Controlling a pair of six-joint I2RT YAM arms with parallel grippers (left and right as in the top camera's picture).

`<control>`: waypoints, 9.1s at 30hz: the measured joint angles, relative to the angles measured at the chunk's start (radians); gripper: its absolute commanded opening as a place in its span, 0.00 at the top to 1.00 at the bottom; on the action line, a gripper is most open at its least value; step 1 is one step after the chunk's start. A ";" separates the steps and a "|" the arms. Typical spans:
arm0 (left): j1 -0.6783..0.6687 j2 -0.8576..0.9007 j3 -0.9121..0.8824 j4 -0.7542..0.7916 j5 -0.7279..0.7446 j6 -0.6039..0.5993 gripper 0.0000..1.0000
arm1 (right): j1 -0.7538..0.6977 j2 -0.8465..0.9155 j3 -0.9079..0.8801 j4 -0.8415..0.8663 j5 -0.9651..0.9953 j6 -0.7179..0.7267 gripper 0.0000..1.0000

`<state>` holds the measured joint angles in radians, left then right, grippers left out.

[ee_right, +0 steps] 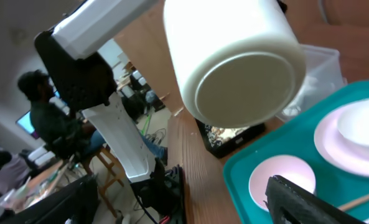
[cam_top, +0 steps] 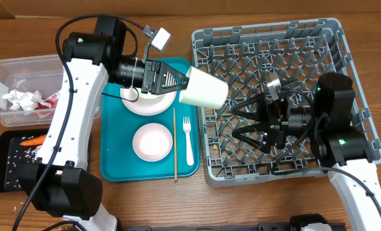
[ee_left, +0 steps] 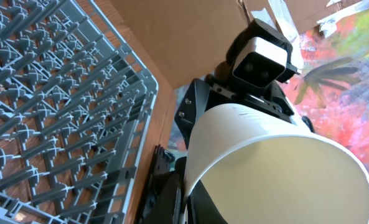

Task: Sort waste into correct bins and load items into the dishwasher
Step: 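Bring the right gripper up to the cup held by the left gripper, then grasp the cup with the right gripper and release the left gripper, then lower the cup upside down into the dish rack with the right gripper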

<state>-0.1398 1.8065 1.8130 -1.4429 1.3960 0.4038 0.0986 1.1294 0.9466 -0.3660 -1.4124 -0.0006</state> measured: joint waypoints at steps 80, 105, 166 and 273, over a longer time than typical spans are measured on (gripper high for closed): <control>-0.039 0.014 0.000 -0.058 -0.073 0.041 0.96 | 0.092 0.185 0.003 0.589 0.029 0.146 0.06; -0.070 0.014 0.000 -0.026 -0.072 0.041 0.96 | 0.092 0.185 0.003 0.590 0.028 0.158 0.30; 0.109 0.014 0.000 0.004 -0.686 -0.172 0.63 | -0.024 0.224 0.486 -0.533 1.243 0.256 0.80; 0.109 0.014 0.000 -0.028 -0.721 -0.193 0.64 | 0.140 0.647 0.621 -0.867 1.392 0.156 0.73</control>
<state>-0.0307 1.8202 1.8126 -1.4708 0.6754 0.2111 0.2382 1.7760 1.5673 -1.2331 -0.0200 0.1555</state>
